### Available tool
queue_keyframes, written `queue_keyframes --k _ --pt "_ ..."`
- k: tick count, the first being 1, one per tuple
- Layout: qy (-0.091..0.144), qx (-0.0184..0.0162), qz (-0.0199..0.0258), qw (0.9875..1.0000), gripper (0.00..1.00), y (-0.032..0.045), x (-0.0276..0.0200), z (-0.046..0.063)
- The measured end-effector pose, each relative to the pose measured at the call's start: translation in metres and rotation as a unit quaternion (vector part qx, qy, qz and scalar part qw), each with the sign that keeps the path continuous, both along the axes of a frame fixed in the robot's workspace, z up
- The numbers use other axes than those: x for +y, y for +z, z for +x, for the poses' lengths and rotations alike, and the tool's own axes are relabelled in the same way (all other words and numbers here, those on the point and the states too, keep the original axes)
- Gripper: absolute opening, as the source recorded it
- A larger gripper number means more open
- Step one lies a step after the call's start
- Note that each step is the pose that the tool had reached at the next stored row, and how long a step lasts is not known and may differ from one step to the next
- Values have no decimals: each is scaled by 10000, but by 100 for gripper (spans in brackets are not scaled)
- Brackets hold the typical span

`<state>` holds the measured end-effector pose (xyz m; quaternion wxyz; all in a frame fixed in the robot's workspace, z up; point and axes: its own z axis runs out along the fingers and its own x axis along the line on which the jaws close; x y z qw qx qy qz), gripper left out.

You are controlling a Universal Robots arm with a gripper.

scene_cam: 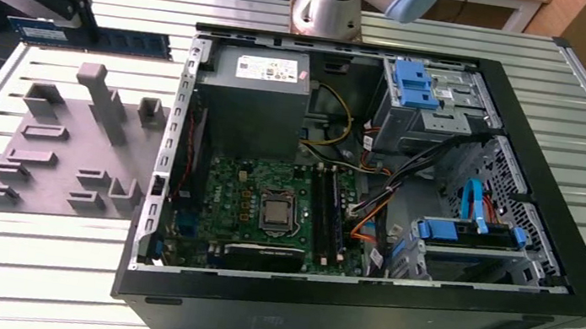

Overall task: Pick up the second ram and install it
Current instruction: 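Pick up the second ram and move it above second insertion slot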

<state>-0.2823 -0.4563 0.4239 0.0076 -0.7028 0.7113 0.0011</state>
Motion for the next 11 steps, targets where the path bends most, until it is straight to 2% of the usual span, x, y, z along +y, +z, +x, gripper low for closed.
queue_keyframes --k 6,11 --pt "0 0 0 10000 14 -1 0 130" --pt "0 0 0 10000 14 -4 0 306"
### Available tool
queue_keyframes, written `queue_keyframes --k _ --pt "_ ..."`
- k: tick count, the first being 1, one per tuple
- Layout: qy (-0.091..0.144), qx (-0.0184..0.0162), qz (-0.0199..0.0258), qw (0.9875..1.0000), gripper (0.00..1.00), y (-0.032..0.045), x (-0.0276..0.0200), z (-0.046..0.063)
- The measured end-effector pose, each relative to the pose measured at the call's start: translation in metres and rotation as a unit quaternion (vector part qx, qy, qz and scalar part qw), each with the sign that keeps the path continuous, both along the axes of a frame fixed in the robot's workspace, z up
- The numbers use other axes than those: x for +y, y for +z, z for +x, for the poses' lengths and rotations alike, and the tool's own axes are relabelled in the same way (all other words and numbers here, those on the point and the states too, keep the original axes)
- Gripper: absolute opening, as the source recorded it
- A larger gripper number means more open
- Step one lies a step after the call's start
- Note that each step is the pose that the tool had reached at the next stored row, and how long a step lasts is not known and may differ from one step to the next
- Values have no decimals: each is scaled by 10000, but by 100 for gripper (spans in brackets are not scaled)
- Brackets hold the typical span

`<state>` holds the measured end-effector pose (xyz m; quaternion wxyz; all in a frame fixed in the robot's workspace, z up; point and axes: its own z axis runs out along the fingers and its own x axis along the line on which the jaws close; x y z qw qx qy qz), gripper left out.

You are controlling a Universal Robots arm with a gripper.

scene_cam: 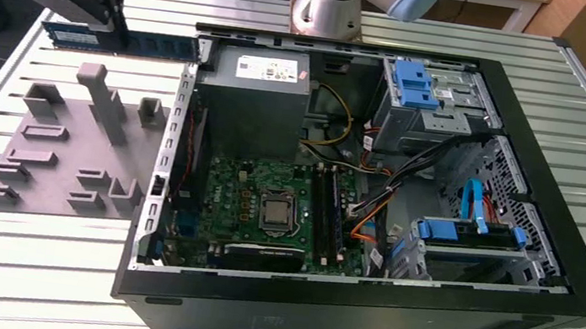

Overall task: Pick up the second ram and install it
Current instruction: 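Pick up the second ram and move it above second insertion slot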

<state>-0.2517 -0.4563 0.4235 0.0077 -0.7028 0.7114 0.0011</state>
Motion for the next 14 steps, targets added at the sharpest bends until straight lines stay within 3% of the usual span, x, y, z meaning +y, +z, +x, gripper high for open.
queue_keyframes --k 14 --pt "0 0 0 10000 14 -8 0 673"
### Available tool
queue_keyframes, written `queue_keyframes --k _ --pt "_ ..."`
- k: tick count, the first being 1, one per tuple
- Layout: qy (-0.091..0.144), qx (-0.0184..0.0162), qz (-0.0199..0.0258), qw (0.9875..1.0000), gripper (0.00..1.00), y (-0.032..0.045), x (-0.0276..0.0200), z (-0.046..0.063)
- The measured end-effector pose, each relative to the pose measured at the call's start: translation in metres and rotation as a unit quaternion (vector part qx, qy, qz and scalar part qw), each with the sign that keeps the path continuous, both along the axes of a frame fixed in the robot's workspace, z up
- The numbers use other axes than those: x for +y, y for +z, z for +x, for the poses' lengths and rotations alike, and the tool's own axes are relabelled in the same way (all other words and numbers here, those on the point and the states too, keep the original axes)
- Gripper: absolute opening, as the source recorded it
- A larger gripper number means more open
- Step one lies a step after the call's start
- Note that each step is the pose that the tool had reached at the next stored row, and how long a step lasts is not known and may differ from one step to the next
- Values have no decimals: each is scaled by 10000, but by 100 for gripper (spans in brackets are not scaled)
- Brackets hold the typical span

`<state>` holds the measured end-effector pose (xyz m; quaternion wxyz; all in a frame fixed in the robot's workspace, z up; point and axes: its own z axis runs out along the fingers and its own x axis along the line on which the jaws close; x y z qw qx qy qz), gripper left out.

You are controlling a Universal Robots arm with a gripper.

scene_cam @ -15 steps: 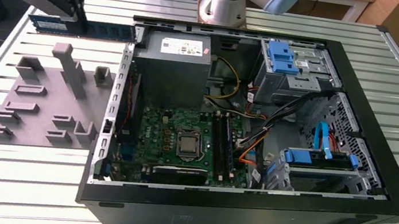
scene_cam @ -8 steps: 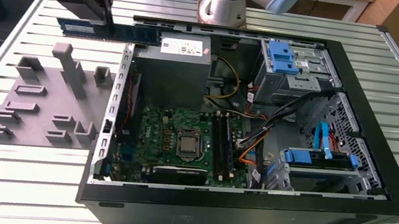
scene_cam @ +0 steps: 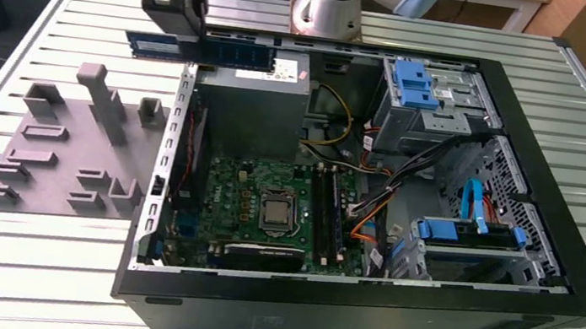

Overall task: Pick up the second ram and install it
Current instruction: 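Pick up the second ram and move it above second insertion slot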

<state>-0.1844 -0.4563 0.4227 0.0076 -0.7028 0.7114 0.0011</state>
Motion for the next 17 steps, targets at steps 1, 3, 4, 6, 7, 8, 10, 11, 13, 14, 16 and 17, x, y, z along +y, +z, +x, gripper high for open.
queue_keyframes --k 1,3,4,6,7,8,10,11,13,14,16,17 --pt "1 0 0 10000 14 0 0 23" --pt "0 0 0 10000 14 0 0 25" --pt "0 0 0 10000 14 0 -1 25" --pt "0 0 0 10000 14 0 0 26" --pt "0 0 0 10000 14 0 0 28" --pt "1 0 0 10000 14 0 0 37" --pt "1 0 0 10000 14 0 0 76" --pt "0 0 0 10000 14 0 0 108" --pt "0 0 0 10000 14 0 0 186" --pt "1 0 0 10000 14 0 0 229" --pt "0 0 0 10000 14 0 0 316" --pt "0 0 0 10000 14 0 0 358"
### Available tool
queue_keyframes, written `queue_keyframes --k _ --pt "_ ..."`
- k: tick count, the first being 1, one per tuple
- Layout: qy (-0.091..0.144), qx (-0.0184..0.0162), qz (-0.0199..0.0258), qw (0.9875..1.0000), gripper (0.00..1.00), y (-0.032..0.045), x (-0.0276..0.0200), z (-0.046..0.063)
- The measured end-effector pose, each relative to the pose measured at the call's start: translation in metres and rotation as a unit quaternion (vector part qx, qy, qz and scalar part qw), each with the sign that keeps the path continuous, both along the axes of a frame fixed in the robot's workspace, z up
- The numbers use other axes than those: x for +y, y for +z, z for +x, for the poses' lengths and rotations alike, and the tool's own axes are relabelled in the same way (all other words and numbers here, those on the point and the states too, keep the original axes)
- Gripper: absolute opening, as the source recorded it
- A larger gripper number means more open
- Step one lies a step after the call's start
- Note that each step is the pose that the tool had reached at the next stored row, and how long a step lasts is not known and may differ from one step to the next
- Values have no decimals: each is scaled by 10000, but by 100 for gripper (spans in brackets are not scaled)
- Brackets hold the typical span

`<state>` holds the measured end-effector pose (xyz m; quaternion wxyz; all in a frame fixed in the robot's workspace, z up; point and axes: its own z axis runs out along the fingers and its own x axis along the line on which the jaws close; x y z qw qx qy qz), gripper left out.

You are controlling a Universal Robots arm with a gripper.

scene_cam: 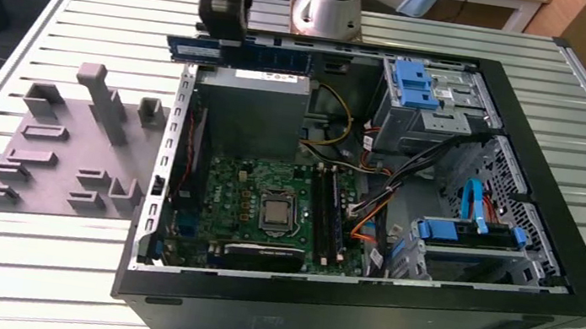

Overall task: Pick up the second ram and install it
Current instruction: 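Pick up the second ram and move it above second insertion slot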

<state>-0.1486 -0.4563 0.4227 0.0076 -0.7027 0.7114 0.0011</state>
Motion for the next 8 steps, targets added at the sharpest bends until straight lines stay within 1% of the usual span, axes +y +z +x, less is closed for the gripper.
queue_keyframes --k 8 --pt "0 0 0 10000 14 0 0 349"
